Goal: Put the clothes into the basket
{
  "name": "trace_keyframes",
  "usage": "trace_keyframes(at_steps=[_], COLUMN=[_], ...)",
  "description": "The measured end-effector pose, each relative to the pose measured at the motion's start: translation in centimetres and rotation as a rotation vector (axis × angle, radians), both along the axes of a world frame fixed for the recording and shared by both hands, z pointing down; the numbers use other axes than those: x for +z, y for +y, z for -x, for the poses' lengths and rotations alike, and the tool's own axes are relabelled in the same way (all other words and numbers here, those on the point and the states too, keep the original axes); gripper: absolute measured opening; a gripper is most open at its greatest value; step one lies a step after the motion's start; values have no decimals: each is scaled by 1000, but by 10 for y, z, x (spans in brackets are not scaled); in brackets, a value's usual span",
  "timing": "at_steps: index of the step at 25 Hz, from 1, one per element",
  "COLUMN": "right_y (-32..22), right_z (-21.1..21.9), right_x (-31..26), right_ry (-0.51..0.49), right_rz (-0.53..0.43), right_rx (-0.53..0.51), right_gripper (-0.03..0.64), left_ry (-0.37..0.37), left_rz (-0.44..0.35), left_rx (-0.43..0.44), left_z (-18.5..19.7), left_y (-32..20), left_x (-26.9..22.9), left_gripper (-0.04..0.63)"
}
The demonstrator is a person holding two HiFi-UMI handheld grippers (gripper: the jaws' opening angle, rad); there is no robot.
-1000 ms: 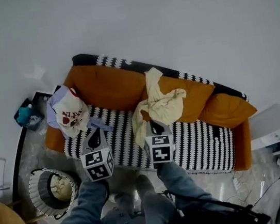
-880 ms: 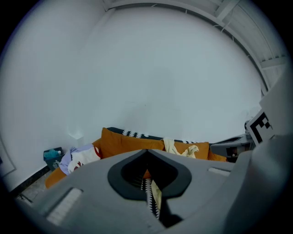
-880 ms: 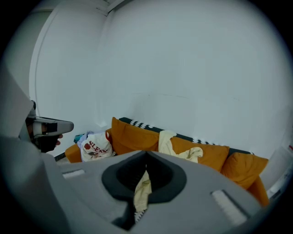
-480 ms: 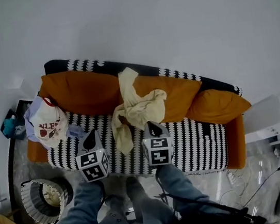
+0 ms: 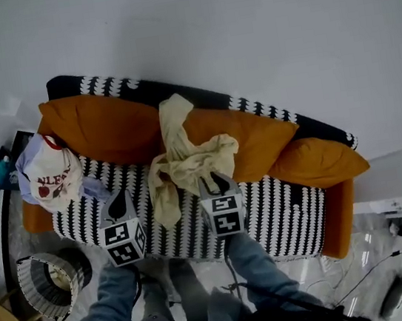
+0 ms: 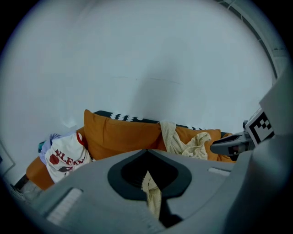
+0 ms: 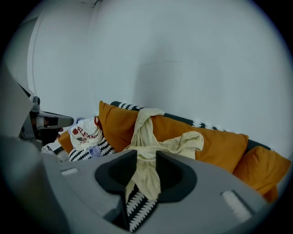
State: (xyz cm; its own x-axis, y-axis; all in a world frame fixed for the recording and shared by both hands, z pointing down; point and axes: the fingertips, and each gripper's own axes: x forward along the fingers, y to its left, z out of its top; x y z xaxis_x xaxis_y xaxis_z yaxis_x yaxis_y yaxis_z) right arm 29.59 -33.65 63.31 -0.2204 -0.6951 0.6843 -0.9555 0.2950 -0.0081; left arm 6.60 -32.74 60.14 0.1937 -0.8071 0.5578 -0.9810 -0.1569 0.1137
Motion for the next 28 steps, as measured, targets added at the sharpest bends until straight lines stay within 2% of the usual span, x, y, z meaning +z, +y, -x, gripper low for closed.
trace_keyframes(at_steps=[5,7,16,19,24,28], right_y=[-21,-27,-40,-44,-61,-71], right_z=[-3,-3,5,9,13,14], right_x=[32,40,70,84,110,130], right_ry=[-43,-20,269,353,401,364], right_rz=[70,95,152,151,189,212], right_rx=[-69,-120,-484,-568,-587,-510], right_gripper=[248,285,377,400,405,405], left_ry=[-7,-14,-42,-34,-27,-39], left_rz=[27,34,64,66,76,85], left_rx=[-35,-42,-99,-113,-132,-145], left_z=[3,7,32,34,40,51], left_y=[-8,-9,-11,-10,-3,3], left_x=[20,24,42,46,52,56], left_gripper=[10,10,11,9,10,10])
